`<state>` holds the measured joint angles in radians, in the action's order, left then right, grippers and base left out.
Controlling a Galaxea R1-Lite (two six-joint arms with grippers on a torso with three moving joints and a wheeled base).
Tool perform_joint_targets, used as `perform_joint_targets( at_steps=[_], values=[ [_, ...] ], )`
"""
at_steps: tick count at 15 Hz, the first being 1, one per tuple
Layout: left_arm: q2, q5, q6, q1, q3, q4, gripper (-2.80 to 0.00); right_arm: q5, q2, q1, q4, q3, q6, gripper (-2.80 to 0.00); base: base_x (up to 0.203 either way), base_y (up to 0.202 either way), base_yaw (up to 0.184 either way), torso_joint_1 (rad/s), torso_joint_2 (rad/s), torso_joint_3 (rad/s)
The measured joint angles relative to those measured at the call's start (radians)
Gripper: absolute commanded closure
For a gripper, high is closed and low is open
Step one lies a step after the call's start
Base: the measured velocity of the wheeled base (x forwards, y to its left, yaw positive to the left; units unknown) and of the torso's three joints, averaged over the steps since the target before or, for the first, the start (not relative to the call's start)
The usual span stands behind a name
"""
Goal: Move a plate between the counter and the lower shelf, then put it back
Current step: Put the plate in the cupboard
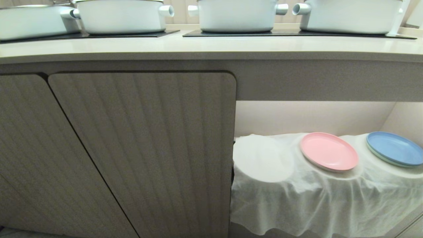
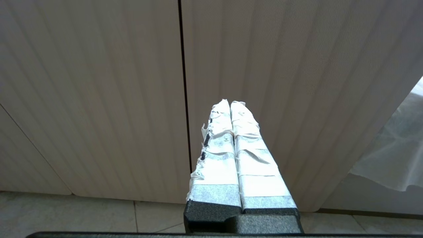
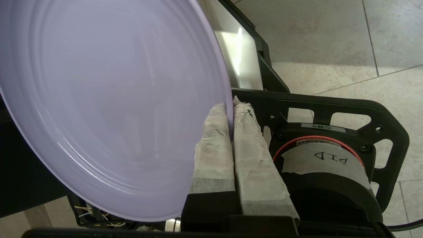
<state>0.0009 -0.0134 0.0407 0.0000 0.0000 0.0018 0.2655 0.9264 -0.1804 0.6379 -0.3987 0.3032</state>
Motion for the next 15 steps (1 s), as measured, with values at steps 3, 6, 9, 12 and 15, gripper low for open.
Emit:
perform_joint_targets(
  at_steps=[3,6,9,12,15],
  values=[
    [0.0,0.0,0.0,0.0,0.0,0.0,0.0,0.0,0.003,0.0,-0.001,0.0,0.0,0.0,0.0,0.0,0.0,0.001,0.01,0.011],
    [0.0,0.0,0.0,0.0,0.0,0.0,0.0,-0.001,0.003,0.0,-0.004,0.011,-0.001,0.0,0.0,0.0,0.0,0.0,0.0,0.0],
    [0.0,0.0,0.0,0.0,0.0,0.0,0.0,-0.008,0.006,0.001,-0.015,0.013,-0.001,0.0,0.0,0.0,0.0,0.0,0.0,0.0],
    [0.0,0.0,0.0,0.0,0.0,0.0,0.0,-0.013,0.042,0.005,-0.044,-0.009,0.0,0.0,0.0,0.0,0.0,0.0,0.0,0.0],
    [0.0,0.0,0.0,0.0,0.0,0.0,0.0,-0.025,0.126,0.023,-0.116,-0.042,0.003,0.0,0.0,0.0,0.0,0.0,0.0,0.0]
  ],
)
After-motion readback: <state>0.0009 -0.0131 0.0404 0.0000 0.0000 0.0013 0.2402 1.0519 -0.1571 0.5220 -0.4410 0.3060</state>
